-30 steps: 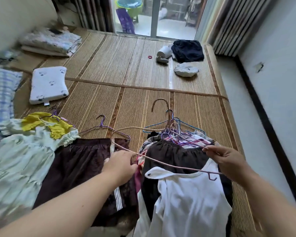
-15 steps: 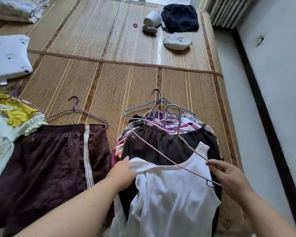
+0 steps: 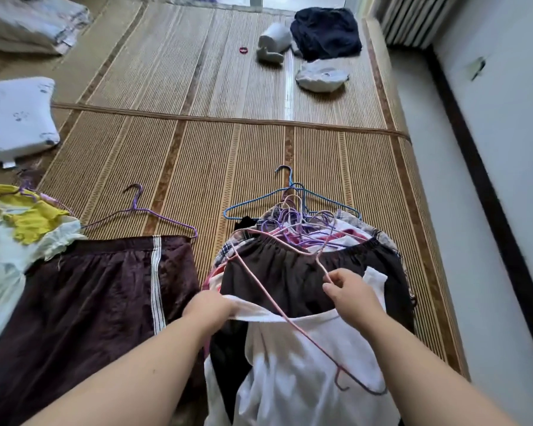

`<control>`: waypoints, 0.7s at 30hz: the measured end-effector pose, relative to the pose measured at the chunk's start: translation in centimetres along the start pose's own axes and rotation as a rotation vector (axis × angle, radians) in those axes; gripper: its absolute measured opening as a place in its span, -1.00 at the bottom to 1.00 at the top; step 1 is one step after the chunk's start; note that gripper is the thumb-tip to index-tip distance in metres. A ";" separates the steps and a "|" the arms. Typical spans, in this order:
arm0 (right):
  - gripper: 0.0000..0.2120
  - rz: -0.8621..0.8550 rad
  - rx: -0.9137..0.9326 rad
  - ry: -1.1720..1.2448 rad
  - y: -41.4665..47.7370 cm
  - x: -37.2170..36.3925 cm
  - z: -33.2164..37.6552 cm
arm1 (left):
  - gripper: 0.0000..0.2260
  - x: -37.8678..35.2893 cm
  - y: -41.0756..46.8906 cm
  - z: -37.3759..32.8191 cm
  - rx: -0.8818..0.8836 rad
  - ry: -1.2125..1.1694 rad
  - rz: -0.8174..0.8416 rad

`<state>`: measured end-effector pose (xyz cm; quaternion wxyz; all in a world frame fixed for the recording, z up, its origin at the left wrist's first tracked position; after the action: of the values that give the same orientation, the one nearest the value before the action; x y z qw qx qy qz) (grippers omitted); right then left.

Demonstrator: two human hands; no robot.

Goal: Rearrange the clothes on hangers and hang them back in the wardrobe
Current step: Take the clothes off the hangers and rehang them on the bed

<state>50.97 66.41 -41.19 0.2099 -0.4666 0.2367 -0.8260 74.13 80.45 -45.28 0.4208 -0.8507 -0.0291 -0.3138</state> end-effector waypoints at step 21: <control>-0.93 -0.493 0.395 0.256 -30.6 15.2 15.8 | -0.81 24.2 -31.3 -13.7 -0.816 -0.784 -0.431</control>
<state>53.60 79.20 -5.93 0.0590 -0.3528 -0.0234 -0.9335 76.75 85.32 -3.76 -0.0548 -0.9706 -0.2308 -0.0408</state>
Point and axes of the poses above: each hand's wrist, its own y-axis towards the middle knuckle, its own x-axis out of the back of the hand, z = x × y, the point moved 8 cm from there along y, towards the middle knuckle, and after that the axes turned 9 degrees about -x, right-handed, at the moved point
